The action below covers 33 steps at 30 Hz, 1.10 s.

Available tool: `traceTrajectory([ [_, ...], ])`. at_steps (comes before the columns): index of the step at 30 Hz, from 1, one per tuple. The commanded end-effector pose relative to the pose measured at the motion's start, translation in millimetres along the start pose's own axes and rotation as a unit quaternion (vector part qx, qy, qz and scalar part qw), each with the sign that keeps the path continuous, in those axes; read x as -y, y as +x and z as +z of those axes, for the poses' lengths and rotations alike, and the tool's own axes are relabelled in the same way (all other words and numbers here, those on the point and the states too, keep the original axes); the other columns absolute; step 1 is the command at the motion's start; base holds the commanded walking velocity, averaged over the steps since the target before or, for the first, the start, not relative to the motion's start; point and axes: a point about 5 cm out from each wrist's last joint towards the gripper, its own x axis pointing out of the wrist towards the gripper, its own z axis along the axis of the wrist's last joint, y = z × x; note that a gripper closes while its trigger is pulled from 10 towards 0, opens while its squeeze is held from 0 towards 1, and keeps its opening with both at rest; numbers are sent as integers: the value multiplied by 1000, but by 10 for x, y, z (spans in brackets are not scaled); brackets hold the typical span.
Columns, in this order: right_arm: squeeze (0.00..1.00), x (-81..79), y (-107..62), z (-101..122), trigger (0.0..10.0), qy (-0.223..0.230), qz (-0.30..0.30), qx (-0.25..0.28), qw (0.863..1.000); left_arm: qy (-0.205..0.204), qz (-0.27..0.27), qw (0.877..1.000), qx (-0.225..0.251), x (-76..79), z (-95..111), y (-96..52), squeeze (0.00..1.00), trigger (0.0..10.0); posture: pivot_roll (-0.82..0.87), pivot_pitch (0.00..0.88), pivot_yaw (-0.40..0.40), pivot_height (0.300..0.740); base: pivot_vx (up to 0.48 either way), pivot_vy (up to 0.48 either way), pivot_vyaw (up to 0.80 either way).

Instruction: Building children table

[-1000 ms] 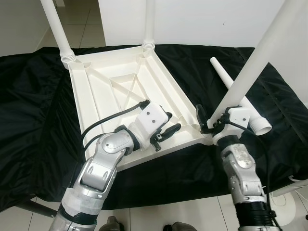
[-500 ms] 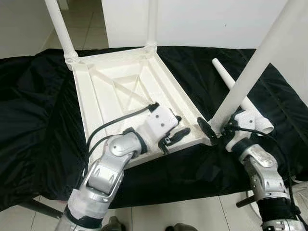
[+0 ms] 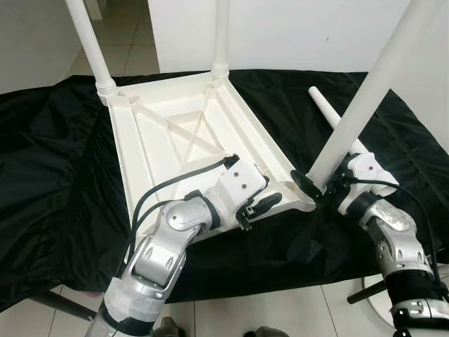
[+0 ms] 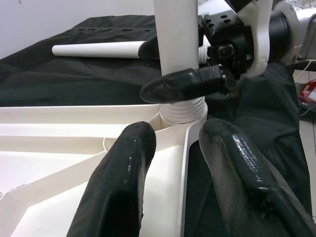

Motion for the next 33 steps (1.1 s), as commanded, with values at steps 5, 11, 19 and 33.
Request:
traceTrajectory([
  [5, 0, 43, 7, -28, 4824, -12, 14, -8, 1000, 4, 52, 999, -3, -56, 28, -10, 0, 10000, -78, 35, 21, 740, 0, 0, 0],
  [11, 0, 49, 1, -84, 0, -12, 27, -19, 999, 1, 57, 998, -4, -67, 28, -15, 0, 10000, -75, 39, 17, 740, 0, 0, 0],
  [19, 0, 27, 7, -177, 10000, 3, 34, -36, 999, 1, 60, 998, -3, -87, 45, -24, 0, 10000, -75, 40, 16, 740, 0, 0, 0],
  [33, 0, -46, 45, -295, 10000, 63, -3, -47, 997, 3, 61, 998, -3, -96, 51, -33, 0, 10000, -70, 41, 18, 740, 0, 0, 0],
])
